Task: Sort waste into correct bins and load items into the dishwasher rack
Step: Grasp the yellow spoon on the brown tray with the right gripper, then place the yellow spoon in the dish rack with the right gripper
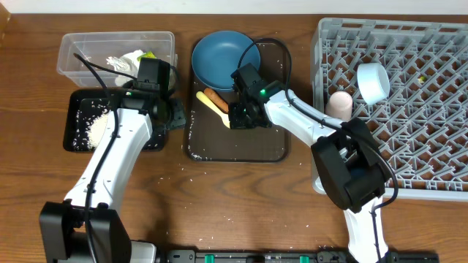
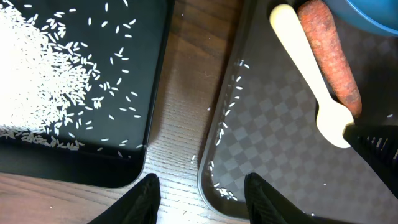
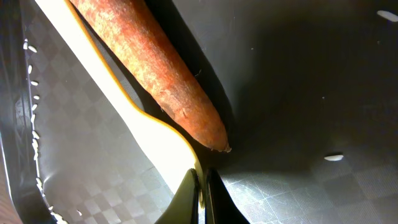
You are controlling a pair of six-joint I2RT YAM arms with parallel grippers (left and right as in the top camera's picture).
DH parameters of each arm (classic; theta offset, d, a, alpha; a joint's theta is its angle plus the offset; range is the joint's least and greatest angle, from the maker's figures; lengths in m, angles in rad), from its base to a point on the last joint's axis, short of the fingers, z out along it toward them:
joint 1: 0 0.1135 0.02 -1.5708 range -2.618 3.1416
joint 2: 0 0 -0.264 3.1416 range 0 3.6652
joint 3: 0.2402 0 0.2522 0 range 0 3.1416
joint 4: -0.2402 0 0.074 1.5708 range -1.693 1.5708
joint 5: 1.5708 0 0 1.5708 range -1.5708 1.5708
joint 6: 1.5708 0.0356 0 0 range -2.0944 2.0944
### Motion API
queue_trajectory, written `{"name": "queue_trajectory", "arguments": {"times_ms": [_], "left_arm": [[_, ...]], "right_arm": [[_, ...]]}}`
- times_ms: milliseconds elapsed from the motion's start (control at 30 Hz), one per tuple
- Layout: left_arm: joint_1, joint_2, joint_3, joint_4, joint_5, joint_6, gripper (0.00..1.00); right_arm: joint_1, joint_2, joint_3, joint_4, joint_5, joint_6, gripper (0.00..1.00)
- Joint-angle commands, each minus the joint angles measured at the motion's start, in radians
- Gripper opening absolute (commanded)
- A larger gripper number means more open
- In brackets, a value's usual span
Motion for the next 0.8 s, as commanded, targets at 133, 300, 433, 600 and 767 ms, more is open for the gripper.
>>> {"name": "queue_trajectory", "arguments": {"times_ms": [133, 300, 433, 600, 767], "left_arm": [[0.0, 0.008, -0.006, 0.001, -0.009, 0.009, 0.47], [0.0, 0.008, -0.006, 0.002, -0.009, 0.009, 0.47], [0.0, 0.008, -0.006, 0.003, -0.009, 0.009, 0.47], [0.0, 0.008, -0.006, 0.009, -0.009, 0.008, 0.47], [0.0, 0.008, -0.006, 0.009, -0.008, 0.004, 0.47]], "right_arm": [[0.0, -0.006, -0.007, -0.017, -0.042, -0.059, 0.01], [-0.008, -0.103, -0.007, -0.057, -0.167, -0.176, 0.01], [-0.016, -0.222, -0.007, -0.123, -0.175, -0.236, 0.01], [-0.061, -0.384, -0.007, -0.192, -0.114, -0.243, 0.01], [-0.162, -0.512, -0.007, -0.287, 0.142, -0.163, 0.01]]}}
